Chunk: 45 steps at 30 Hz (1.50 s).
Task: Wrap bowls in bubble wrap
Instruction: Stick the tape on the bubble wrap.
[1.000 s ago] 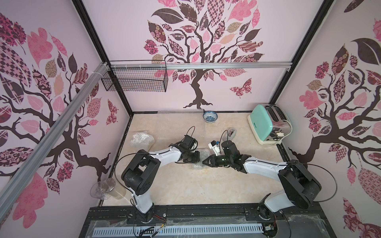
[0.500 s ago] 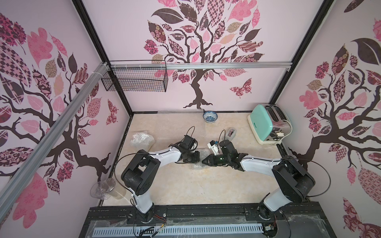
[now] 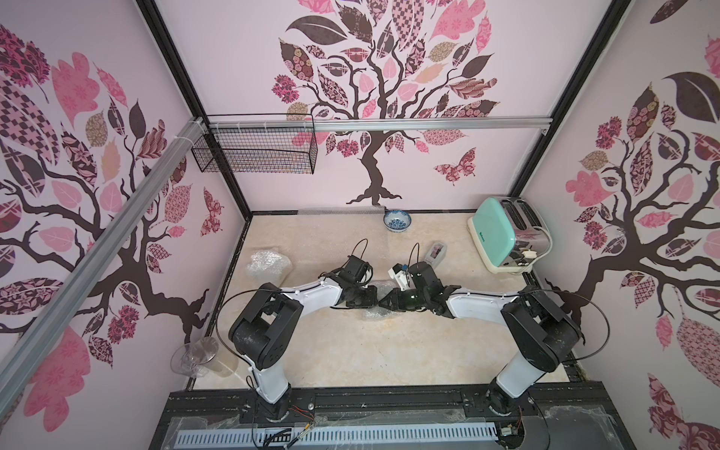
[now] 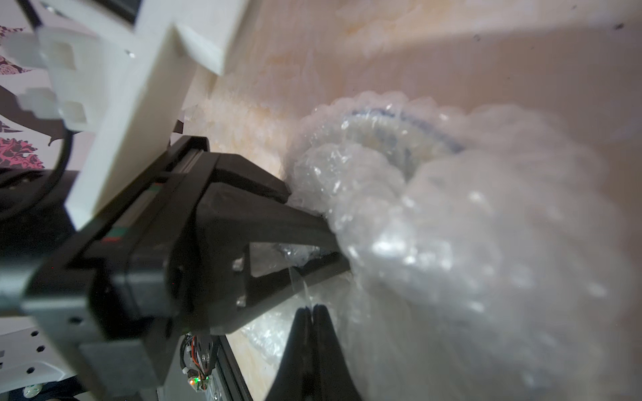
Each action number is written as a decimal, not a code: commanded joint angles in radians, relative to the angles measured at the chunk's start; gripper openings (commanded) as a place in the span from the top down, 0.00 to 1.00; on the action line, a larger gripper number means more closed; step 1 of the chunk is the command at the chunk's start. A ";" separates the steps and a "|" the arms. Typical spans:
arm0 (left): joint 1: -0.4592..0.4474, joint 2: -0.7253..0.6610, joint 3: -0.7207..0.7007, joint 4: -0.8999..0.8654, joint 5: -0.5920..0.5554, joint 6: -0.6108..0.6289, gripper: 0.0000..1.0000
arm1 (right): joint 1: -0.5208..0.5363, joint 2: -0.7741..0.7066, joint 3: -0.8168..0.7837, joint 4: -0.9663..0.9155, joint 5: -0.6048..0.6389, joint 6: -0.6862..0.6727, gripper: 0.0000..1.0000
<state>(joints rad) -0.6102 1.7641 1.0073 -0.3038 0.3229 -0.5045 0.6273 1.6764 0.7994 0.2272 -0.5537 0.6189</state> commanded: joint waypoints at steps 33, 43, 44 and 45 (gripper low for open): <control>0.055 -0.113 -0.122 -0.048 -0.054 -0.052 0.66 | 0.004 0.130 0.088 -0.109 0.169 -0.047 1.00; 0.069 -0.177 -0.139 -0.012 -0.058 -0.079 0.45 | 0.004 0.143 0.090 -0.106 0.160 -0.051 1.00; 0.070 -0.170 -0.132 -0.019 -0.062 -0.073 0.44 | 0.005 0.143 0.091 -0.106 0.160 -0.051 1.00; 0.070 -0.164 -0.124 -0.028 -0.069 -0.071 0.43 | 0.005 0.143 0.090 -0.105 0.159 -0.051 1.00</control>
<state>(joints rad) -0.5629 1.5864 0.8963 -0.2447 0.3305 -0.5838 0.6346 1.7863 0.8932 0.2081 -0.4397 0.5938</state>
